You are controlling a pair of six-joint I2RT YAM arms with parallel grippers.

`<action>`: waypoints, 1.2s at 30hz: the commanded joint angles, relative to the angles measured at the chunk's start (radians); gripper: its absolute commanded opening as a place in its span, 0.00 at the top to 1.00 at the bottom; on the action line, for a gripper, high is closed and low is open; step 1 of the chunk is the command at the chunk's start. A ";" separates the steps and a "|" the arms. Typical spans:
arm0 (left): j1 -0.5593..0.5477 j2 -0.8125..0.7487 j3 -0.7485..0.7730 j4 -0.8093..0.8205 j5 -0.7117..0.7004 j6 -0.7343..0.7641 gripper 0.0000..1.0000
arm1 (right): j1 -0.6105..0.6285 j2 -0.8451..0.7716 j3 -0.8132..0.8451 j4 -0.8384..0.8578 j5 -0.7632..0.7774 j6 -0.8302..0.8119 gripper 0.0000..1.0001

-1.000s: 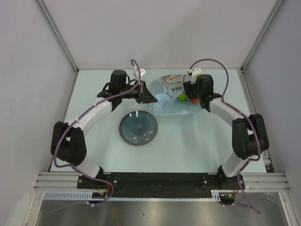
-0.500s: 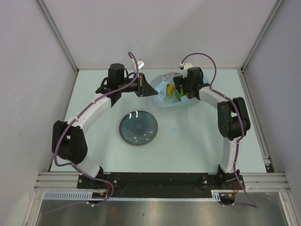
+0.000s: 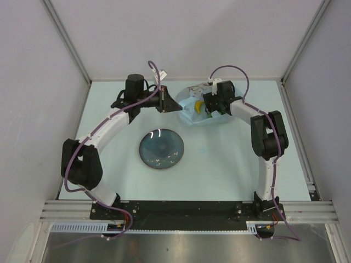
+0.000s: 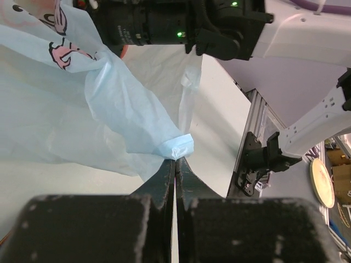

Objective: Take the fake fruits out of the plastic bag
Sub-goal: Take out the fake fruit from the plastic bag, then place the fake fruit on the plate.

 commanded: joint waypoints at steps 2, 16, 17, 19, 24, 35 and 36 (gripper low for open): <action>0.015 -0.008 0.022 0.009 -0.034 0.008 1.00 | 0.012 -0.234 0.032 -0.070 -0.116 0.031 0.61; 0.060 0.011 0.056 -0.003 -0.146 -0.060 0.49 | 0.232 -0.722 -0.085 -0.403 -0.368 -0.182 0.66; 0.084 0.006 0.076 -0.025 -0.138 -0.045 0.39 | 0.266 -0.730 -0.105 -0.410 -0.383 -0.195 0.66; 0.119 -0.035 0.125 -0.065 -0.127 -0.017 0.36 | 0.301 -0.722 -0.116 -0.423 -0.417 -0.214 0.66; 0.268 -0.144 0.227 -0.094 -0.161 -0.098 0.00 | 0.441 -0.646 -0.122 -0.330 -0.433 -0.232 0.66; 0.414 -0.274 0.448 -0.085 -0.178 -0.251 0.00 | 0.582 -0.271 -0.035 -0.139 -0.376 -0.148 0.67; 0.435 -0.325 0.411 0.003 -0.172 -0.341 0.00 | 0.578 -0.247 -0.022 -0.121 -0.367 -0.136 0.69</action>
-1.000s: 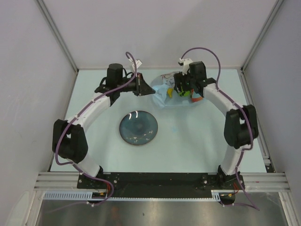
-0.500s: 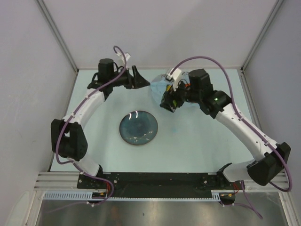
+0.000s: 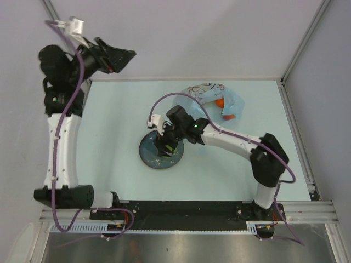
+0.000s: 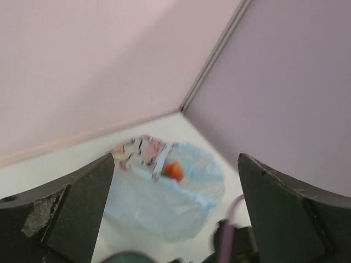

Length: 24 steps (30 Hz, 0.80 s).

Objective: Take the fake fruits out of the plastic bag
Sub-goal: Place the fake fruit on the plate.

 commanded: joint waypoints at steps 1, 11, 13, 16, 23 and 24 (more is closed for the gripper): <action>0.139 -0.142 -0.122 0.346 -0.009 -0.257 0.00 | -0.038 0.142 0.090 0.126 0.064 0.086 0.69; 0.302 -0.147 -0.095 0.675 -0.130 -0.583 0.00 | -0.006 0.250 0.112 0.138 0.134 0.049 0.01; 0.331 -0.144 -0.098 0.732 -0.155 -0.682 0.00 | -0.003 0.218 0.100 0.164 0.185 0.088 0.00; 0.356 -0.147 -0.110 0.744 -0.207 -0.878 0.00 | -0.009 0.149 0.101 0.158 0.154 0.130 0.00; 0.420 -0.167 -0.106 0.660 -0.195 -1.096 0.00 | -0.015 0.011 0.063 0.118 0.084 0.223 0.00; 0.428 -0.169 -0.104 0.664 -0.189 -1.108 0.00 | -0.013 -0.003 0.049 0.123 0.081 0.237 0.00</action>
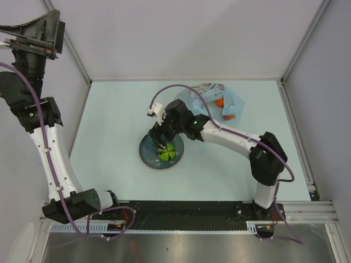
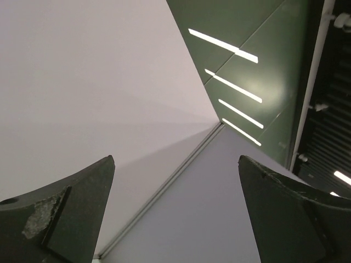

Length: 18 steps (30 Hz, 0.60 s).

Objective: Take the fake fruits out of the plastic bag
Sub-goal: Place the fake fruit on the plate, then take out the fake fruit from the plastic bag.

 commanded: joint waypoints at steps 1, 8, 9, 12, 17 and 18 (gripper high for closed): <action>0.040 -0.029 0.027 0.008 0.005 -0.209 0.00 | 0.005 -0.124 -0.027 0.027 -0.040 0.095 0.00; 0.064 -0.006 0.092 -0.041 0.025 -0.291 0.00 | 0.041 -0.148 -0.013 0.039 -0.055 0.158 0.00; 0.064 -0.009 0.087 -0.038 0.028 -0.301 0.00 | 0.044 -0.146 -0.010 0.041 -0.051 0.160 0.00; 0.067 -0.010 0.093 -0.048 0.021 -0.299 0.00 | 0.048 -0.134 0.011 0.039 -0.048 0.160 0.00; 0.075 -0.013 0.104 -0.049 0.030 -0.301 0.00 | 0.042 -0.122 0.033 0.019 -0.043 0.160 0.00; 0.075 -0.013 0.106 -0.049 0.030 -0.301 0.00 | 0.041 -0.123 0.034 0.018 -0.046 0.160 0.00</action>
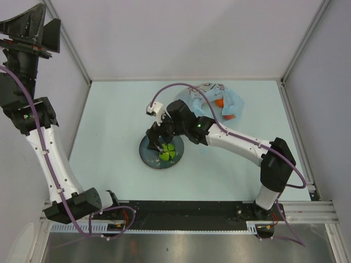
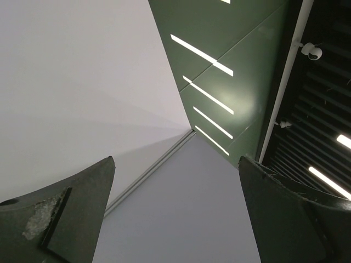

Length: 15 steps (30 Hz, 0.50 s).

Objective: Take the fake fruits out of the plastic bag
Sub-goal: Take out the fake fruit from the plastic bag.

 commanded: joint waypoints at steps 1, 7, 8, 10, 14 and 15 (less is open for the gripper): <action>0.016 -0.017 0.046 -0.020 0.007 -0.050 0.00 | -0.006 0.004 0.046 0.003 -0.011 0.014 0.00; 0.018 -0.010 0.062 -0.048 -0.004 -0.053 0.00 | -0.007 -0.001 0.039 0.003 -0.022 0.034 0.00; 0.019 -0.007 0.062 -0.043 0.001 -0.056 0.00 | -0.006 -0.002 0.037 0.006 -0.022 0.034 0.00; 0.018 -0.007 0.055 -0.018 0.012 -0.058 0.00 | -0.006 -0.001 0.037 0.008 -0.022 0.037 0.00; 0.019 -0.006 0.051 -0.017 0.007 -0.061 0.00 | -0.006 -0.004 0.043 0.005 -0.028 0.039 0.00; 0.019 -0.006 0.048 -0.016 -0.004 -0.008 0.00 | -0.006 -0.008 0.049 -0.004 -0.030 0.037 0.00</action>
